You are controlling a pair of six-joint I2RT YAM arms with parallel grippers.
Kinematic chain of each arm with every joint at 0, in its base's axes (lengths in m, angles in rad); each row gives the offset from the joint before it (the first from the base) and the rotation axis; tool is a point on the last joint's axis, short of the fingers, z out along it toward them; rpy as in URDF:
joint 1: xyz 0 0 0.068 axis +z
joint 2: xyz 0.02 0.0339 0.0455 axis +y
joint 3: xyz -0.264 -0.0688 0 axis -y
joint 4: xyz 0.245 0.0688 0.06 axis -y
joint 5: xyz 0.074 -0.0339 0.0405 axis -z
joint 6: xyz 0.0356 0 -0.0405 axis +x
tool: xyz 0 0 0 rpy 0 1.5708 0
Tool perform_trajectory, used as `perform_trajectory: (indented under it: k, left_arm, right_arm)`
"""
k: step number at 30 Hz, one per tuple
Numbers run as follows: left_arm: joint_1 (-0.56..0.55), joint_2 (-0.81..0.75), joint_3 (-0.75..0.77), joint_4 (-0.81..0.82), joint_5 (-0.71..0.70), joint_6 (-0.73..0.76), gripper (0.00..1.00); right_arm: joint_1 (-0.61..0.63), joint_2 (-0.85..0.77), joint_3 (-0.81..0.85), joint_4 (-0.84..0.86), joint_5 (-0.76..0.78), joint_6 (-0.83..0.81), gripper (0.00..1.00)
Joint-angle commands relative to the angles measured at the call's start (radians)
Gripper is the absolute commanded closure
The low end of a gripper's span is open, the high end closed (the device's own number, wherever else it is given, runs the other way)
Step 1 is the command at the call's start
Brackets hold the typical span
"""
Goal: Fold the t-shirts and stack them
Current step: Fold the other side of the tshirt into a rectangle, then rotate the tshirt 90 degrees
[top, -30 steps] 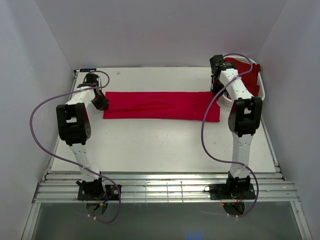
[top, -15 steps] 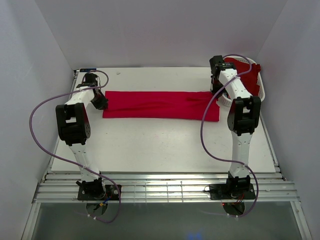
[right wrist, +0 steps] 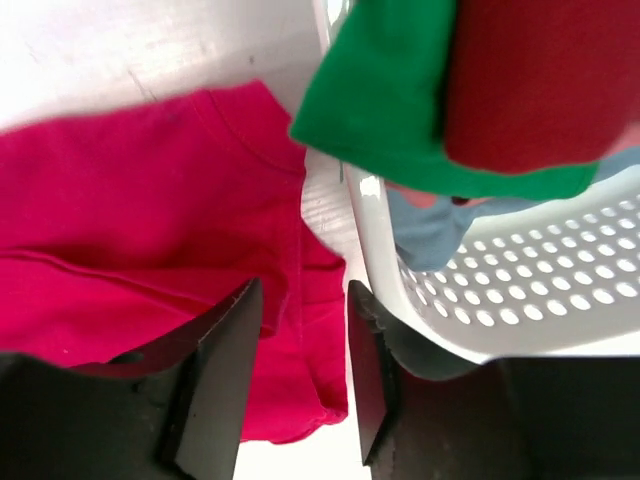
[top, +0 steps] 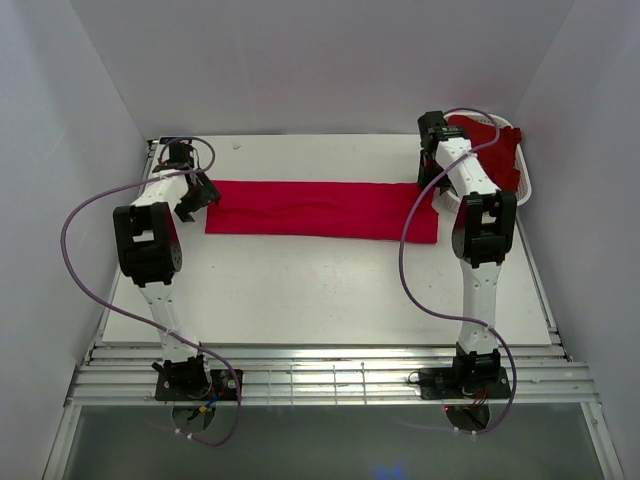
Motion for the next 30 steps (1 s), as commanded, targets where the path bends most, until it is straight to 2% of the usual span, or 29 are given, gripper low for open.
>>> perform_trajectory:
  k: [1,4,5,7,10,11,13,15,16,17,19,20,23,27,30]
  left_arm:
    - [0.008,-0.108,0.059,0.012,-0.116,-0.008,0.13]
    - [0.008,-0.207,0.043,0.030,-0.142,-0.040,0.13]
    - [0.001,-0.235,0.011,0.044,-0.127,-0.048,0.13]
    - [-0.021,-0.321,-0.032,0.090,-0.122,-0.060,0.13]
    - [-0.093,-0.405,-0.128,0.166,-0.092,-0.057,0.15]
    - [-0.158,-0.413,-0.148,0.185,-0.078,-0.049,0.17]
    - [-0.205,-0.407,-0.177,0.206,-0.044,-0.023,0.27]
    - [-0.254,-0.361,-0.184,0.206,-0.030,-0.010,0.39]
    - [-0.262,-0.344,-0.198,0.206,-0.014,-0.014,0.55]
    - [-0.266,-0.317,-0.210,0.206,-0.007,-0.020,0.65]
    - [-0.265,-0.295,-0.238,0.206,-0.016,-0.031,0.85]
    - [-0.265,-0.284,-0.246,0.205,-0.023,-0.026,0.91]
    - [-0.265,-0.252,-0.261,0.213,-0.058,-0.002,1.00]
    - [-0.265,-0.232,-0.267,0.252,-0.089,0.039,1.00]
    - [-0.265,-0.202,-0.258,0.263,-0.124,0.067,1.00]
  right_arm:
    - [-0.008,-0.028,0.087,0.060,0.068,-0.040,0.53]
    - [-0.007,-0.170,-0.003,0.118,0.072,-0.043,0.52]
    - [-0.005,-0.215,-0.047,0.185,0.046,-0.044,0.52]
    - [-0.001,-0.319,-0.181,0.259,0.003,-0.046,0.52]
    - [0.007,-0.358,-0.235,0.306,-0.118,-0.040,0.53]
    - [0.009,-0.352,-0.229,0.293,-0.170,-0.038,0.54]
    - [0.019,-0.320,-0.209,0.241,-0.192,-0.029,0.55]
    - [0.029,-0.306,-0.220,0.208,-0.200,-0.021,0.63]
    - [0.030,-0.304,-0.236,0.204,-0.202,-0.018,0.70]
    - [0.032,-0.307,-0.282,0.206,-0.211,-0.008,0.89]
    - [0.035,-0.329,-0.336,0.210,-0.228,0.008,0.92]
    - [0.036,-0.338,-0.397,0.218,-0.246,0.021,0.92]
    - [0.041,-0.378,-0.492,0.246,-0.274,0.038,0.92]
    - [0.047,-0.412,-0.653,0.284,-0.272,0.070,0.92]
    - [0.049,-0.395,-0.694,0.267,-0.248,0.090,0.92]
